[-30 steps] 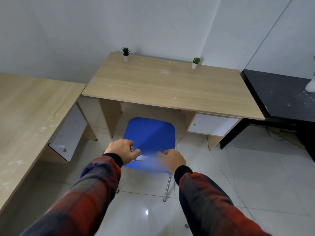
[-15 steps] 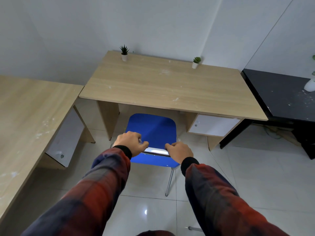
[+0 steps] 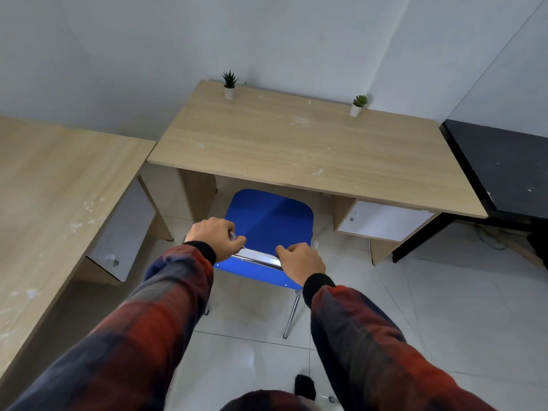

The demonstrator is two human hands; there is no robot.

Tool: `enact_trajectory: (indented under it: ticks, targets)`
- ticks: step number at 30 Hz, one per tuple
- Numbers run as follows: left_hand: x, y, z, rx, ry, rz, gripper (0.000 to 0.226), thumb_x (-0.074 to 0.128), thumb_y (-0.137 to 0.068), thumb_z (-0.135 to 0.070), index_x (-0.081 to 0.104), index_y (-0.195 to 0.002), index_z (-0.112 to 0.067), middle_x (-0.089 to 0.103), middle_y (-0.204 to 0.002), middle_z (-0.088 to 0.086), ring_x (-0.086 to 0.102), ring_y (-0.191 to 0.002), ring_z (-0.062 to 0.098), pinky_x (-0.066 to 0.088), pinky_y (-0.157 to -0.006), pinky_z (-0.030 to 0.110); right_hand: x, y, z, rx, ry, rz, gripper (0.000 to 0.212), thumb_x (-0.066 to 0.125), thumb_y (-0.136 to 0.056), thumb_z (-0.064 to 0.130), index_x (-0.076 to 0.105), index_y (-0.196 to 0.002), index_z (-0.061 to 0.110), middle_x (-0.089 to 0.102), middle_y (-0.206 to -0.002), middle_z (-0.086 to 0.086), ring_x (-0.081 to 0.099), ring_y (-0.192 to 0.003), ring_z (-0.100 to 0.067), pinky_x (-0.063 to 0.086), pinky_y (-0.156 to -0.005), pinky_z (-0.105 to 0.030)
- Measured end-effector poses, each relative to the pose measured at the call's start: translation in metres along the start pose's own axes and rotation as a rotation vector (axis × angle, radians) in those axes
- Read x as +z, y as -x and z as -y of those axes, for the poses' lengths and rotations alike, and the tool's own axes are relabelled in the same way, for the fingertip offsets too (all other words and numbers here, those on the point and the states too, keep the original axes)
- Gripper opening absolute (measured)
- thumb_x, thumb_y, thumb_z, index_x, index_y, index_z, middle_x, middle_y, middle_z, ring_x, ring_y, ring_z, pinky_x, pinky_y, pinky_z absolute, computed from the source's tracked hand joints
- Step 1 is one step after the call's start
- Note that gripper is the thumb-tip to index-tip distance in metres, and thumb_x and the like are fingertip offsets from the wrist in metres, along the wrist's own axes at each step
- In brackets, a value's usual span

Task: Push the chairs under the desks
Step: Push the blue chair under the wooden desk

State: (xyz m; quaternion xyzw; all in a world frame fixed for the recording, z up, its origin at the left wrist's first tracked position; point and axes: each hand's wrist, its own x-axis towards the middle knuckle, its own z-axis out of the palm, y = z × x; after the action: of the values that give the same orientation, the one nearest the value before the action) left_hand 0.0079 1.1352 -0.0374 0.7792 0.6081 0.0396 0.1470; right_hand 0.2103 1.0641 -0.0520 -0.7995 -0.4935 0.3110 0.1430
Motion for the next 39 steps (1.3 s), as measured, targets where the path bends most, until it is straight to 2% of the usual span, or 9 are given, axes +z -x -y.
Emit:
enact_trajectory:
  ticks: [6, 13, 16, 19, 22, 28, 33, 37, 39]
  targets:
    - [0.001, -0.014, 0.0, -0.021, -0.025, -0.003, 0.036, 0.053, -0.082, -0.049, 0.048, -0.059, -0.022, 0.053, -0.057, -0.006, 0.054, -0.059, 0.018, 0.041, -0.057, 0.028, -0.001, -0.014, 0.0, -0.052, -0.029, 0.003, 0.042, 0.054, -0.092, 0.044, 0.054, -0.061, 0.015, 0.045, -0.055, -0.001, 0.044, -0.052, -0.017, 0.038, -0.055, -0.028]
    - [0.002, -0.033, -0.02, -0.105, -0.044, 0.003, 0.034, 0.053, -0.081, -0.049, 0.05, -0.061, -0.022, 0.055, -0.061, -0.006, 0.055, -0.064, 0.02, 0.039, -0.059, 0.029, -0.02, -0.038, -0.003, -0.109, -0.057, 0.023, 0.042, 0.056, -0.09, 0.043, 0.053, -0.058, 0.016, 0.047, -0.053, 0.001, 0.045, -0.052, -0.018, 0.037, -0.053, -0.026]
    - [0.002, -0.039, -0.037, -0.135, -0.064, 0.041, 0.033, 0.049, -0.083, -0.05, 0.055, -0.063, -0.025, 0.055, -0.064, -0.008, 0.057, -0.07, 0.021, 0.043, -0.063, 0.029, -0.034, -0.053, -0.01, -0.132, -0.054, 0.057, 0.043, 0.057, -0.09, 0.042, 0.054, -0.056, 0.017, 0.047, -0.052, 0.002, 0.046, -0.052, -0.018, 0.037, -0.054, -0.026]
    - [0.004, -0.045, -0.063, -0.163, -0.05, 0.102, 0.039, 0.045, -0.083, -0.051, 0.061, -0.061, -0.022, 0.059, -0.065, -0.006, 0.059, -0.07, 0.021, 0.046, -0.065, 0.029, -0.055, -0.073, -0.023, -0.144, -0.068, 0.084, 0.046, 0.058, -0.09, 0.036, 0.047, -0.049, 0.019, 0.043, -0.047, 0.005, 0.042, -0.05, -0.017, 0.034, -0.053, -0.027]
    - [0.005, -0.05, -0.084, -0.18, -0.046, 0.134, 0.043, 0.043, -0.086, -0.05, 0.059, -0.057, -0.022, 0.059, -0.064, -0.003, 0.058, -0.067, 0.021, 0.045, -0.063, 0.029, -0.07, -0.088, -0.034, -0.171, -0.075, 0.096, 0.047, 0.059, -0.091, 0.033, 0.045, -0.048, 0.019, 0.043, -0.046, 0.005, 0.041, -0.049, -0.016, 0.034, -0.053, -0.028]
    - [0.013, -0.046, -0.082, -0.182, -0.06, 0.143, 0.046, 0.037, -0.091, -0.048, 0.069, -0.074, -0.02, 0.066, -0.074, 0.002, 0.062, -0.074, 0.024, 0.05, -0.07, 0.032, -0.07, -0.094, -0.043, -0.205, -0.085, 0.113, 0.043, 0.06, -0.091, 0.033, 0.05, -0.05, 0.02, 0.047, -0.049, 0.006, 0.044, -0.051, -0.015, 0.038, -0.055, -0.029]
    - [0.013, -0.048, -0.093, -0.208, -0.078, 0.123, 0.053, 0.032, -0.094, -0.053, 0.069, -0.074, -0.02, 0.064, -0.07, 0.0, 0.061, -0.069, 0.019, 0.053, -0.07, 0.032, -0.074, -0.102, -0.048, -0.236, -0.087, 0.115, 0.04, 0.058, -0.091, 0.034, 0.053, -0.054, 0.019, 0.048, -0.051, 0.006, 0.046, -0.052, -0.014, 0.039, -0.055, -0.029]
    - [0.018, -0.054, -0.116, -0.228, -0.07, 0.125, 0.052, 0.03, -0.094, -0.05, 0.062, -0.07, -0.017, 0.062, -0.069, 0.003, 0.056, -0.063, 0.02, 0.044, -0.06, 0.03, -0.093, -0.121, -0.058, -0.236, -0.092, 0.147, 0.04, 0.058, -0.092, 0.031, 0.058, -0.056, 0.012, 0.051, -0.053, 0.002, 0.045, -0.053, -0.015, 0.038, -0.055, -0.028]
    - [0.021, -0.061, -0.131, -0.223, -0.061, 0.112, 0.052, 0.029, -0.093, -0.049, 0.063, -0.072, -0.016, 0.063, -0.071, 0.004, 0.058, -0.066, 0.023, 0.042, -0.06, 0.03, -0.106, -0.135, -0.065, -0.219, -0.11, 0.149, 0.039, 0.058, -0.092, 0.031, 0.066, -0.067, 0.002, 0.055, -0.058, -0.003, 0.048, -0.056, -0.017, 0.04, -0.056, -0.029]
